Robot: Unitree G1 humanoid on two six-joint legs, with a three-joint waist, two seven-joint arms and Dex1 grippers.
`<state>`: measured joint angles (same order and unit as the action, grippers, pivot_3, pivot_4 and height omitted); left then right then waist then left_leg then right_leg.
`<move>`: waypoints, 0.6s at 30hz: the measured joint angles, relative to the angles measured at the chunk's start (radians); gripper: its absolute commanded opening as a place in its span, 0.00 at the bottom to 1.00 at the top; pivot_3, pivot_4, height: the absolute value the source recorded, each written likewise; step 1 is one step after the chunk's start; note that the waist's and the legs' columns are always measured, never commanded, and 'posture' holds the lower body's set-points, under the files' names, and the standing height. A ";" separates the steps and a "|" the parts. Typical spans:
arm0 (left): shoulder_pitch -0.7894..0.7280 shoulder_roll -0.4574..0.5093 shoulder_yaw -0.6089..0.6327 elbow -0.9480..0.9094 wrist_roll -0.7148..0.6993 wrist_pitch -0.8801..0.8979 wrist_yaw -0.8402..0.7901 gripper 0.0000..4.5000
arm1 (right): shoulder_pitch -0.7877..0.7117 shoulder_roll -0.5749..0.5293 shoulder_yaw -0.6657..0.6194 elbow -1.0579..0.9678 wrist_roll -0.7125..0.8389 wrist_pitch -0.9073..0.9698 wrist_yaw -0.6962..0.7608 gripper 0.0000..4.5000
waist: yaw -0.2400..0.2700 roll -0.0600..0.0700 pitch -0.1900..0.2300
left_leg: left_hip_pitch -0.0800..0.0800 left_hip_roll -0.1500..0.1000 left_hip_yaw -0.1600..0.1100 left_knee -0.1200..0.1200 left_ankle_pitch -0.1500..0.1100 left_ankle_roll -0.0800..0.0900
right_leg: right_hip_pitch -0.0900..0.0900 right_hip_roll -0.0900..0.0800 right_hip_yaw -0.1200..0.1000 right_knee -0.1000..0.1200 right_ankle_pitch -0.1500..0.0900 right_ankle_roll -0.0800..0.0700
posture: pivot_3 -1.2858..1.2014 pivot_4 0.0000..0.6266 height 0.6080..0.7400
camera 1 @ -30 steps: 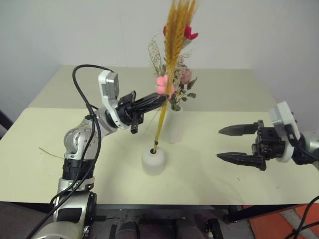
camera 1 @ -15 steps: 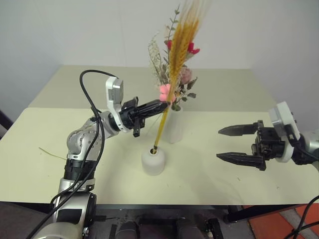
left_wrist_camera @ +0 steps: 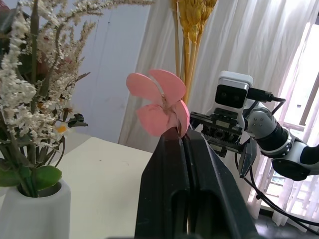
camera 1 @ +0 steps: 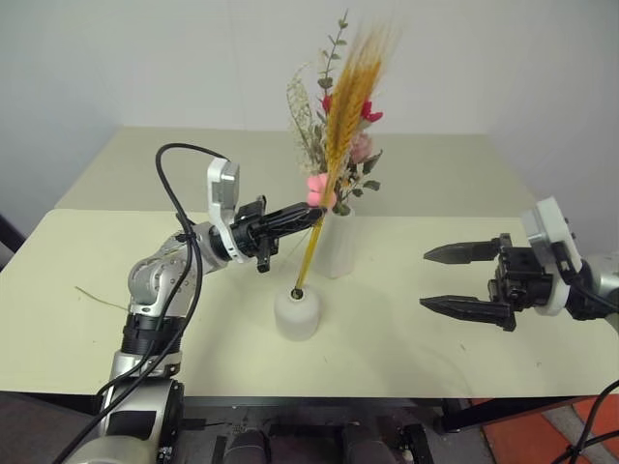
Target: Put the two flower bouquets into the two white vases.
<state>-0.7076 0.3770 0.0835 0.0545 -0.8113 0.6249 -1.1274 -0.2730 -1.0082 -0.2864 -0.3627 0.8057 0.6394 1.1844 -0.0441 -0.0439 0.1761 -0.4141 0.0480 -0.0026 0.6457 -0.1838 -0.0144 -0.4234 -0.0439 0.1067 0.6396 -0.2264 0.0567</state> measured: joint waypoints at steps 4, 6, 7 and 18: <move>0.018 0.009 -0.022 0.001 0.031 -0.007 -0.002 0.01 | 0.000 0.001 0.000 0.000 0.000 0.000 -0.003 1.00 | -0.001 0.000 0.000 | 0.000 0.000 0.000 0.000 0.000 0.000 | 0.000 0.000 0.000 0.000 0.000 0.000 | 0.52 0.24 1.00; 0.030 0.009 -0.029 0.002 0.041 -0.007 -0.003 0.01 | 0.000 0.001 0.000 -0.001 0.000 0.000 -0.006 1.00 | 0.000 0.000 0.000 | 0.000 0.000 0.000 0.000 0.000 0.000 | 0.000 0.000 0.000 0.000 0.000 0.000 | 0.52 0.24 1.00; 0.032 0.009 -0.029 0.002 0.042 -0.007 -0.004 0.01 | 0.000 0.001 0.000 -0.001 0.000 0.000 -0.007 1.00 | 0.001 0.000 0.000 | 0.000 0.000 0.000 0.000 0.000 0.000 | 0.000 0.000 0.000 0.000 0.000 0.000 | 0.52 0.24 1.00; 0.055 0.033 -0.043 0.001 0.066 -0.005 -0.012 0.20 | -0.001 0.002 0.001 -0.003 0.000 0.000 -0.009 1.00 | 0.000 0.000 0.000 | 0.000 0.000 0.000 0.000 0.000 0.000 | 0.000 0.000 0.000 0.000 0.000 0.000 | 0.52 0.24 1.00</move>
<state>-0.6527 0.4100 0.0410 0.0552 -0.7455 0.6198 -1.1395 -0.2735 -1.0059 -0.2858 -0.3658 0.8057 0.6394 1.1751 -0.0445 -0.0439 0.1761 -0.4145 0.0480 -0.0026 0.6456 -0.1838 -0.0144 -0.4238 -0.0439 0.1067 0.6394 -0.2265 0.0567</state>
